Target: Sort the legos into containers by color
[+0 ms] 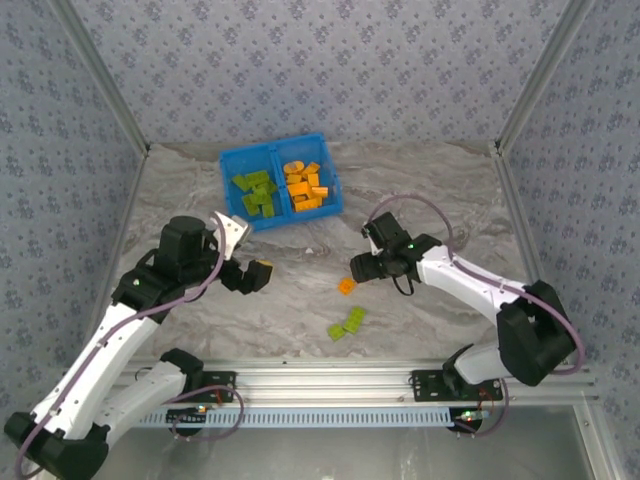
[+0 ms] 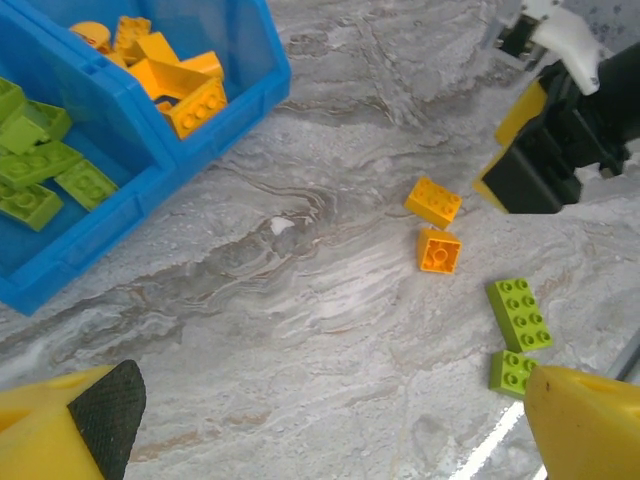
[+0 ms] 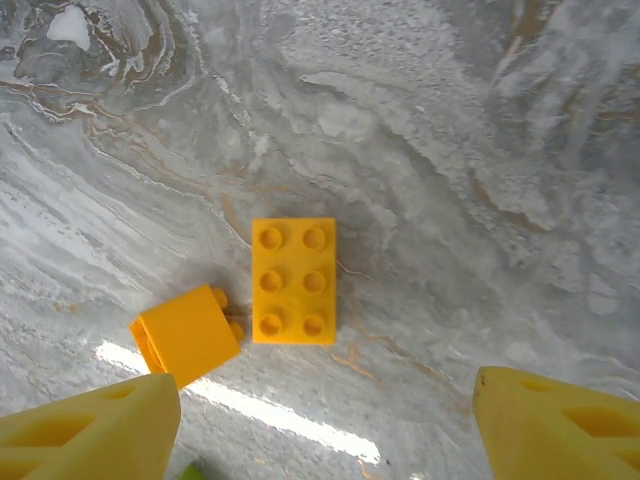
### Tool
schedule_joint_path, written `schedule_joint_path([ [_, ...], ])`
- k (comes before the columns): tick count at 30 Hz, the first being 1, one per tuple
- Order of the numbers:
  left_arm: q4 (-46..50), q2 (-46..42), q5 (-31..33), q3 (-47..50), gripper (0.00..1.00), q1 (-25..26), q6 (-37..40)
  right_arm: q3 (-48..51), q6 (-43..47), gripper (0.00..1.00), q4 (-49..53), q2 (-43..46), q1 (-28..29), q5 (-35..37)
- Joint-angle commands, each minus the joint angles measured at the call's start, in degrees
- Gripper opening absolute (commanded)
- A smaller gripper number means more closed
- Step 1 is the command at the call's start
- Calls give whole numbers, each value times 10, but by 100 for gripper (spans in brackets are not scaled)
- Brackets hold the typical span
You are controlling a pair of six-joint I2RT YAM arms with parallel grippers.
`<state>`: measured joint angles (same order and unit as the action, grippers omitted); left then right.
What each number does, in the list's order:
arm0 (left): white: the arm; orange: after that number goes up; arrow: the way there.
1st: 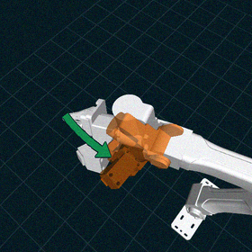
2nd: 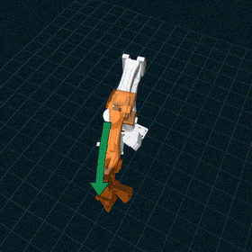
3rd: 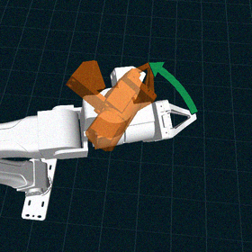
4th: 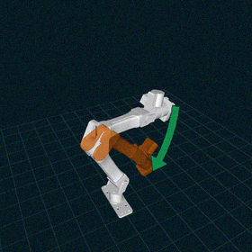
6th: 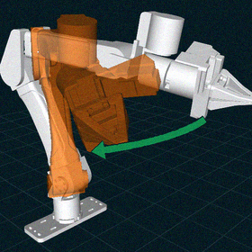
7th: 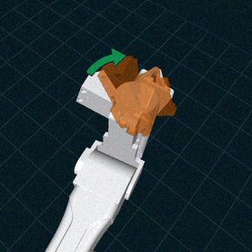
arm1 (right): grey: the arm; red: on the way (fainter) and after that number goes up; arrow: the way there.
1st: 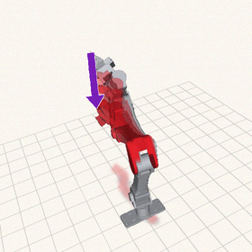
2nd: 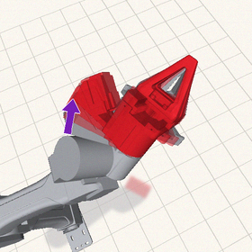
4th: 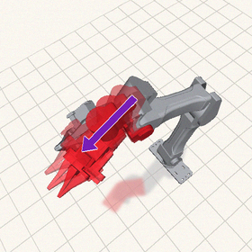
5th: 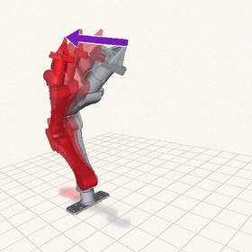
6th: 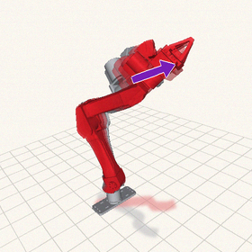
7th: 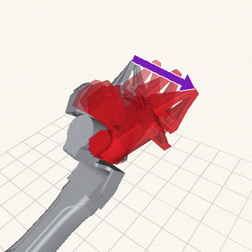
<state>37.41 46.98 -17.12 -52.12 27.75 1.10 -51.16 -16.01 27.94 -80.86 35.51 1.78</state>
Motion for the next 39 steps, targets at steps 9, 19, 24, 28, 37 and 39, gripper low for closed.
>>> schedule_joint_path([
  [9, -4, -7, -10, -6, 99, -3, 17, -46, -10, 73, -35, -154, -8, -18],
  [19, -1, -8, 3, -5, 99, -3, 19, -24, -37, 35, -34, -124, -12, 12],
  [24, 1, -8, 16, -7, 99, -3, 17, -25, -68, 34, -8, -45, -14, 67],
  [28, 0, -11, 18, -7, 99, -3, 17, -47, -79, 34, 8, 35, -11, 90],
  [37, -3, -43, 143, -5, 99, -4, -7, -196, -48, 37, -59, 27, 20, 94],
  [39, 7, -51, 190, -8, 99, -5, -12, -259, -35, 37, -65, -26, 21, 81],
])
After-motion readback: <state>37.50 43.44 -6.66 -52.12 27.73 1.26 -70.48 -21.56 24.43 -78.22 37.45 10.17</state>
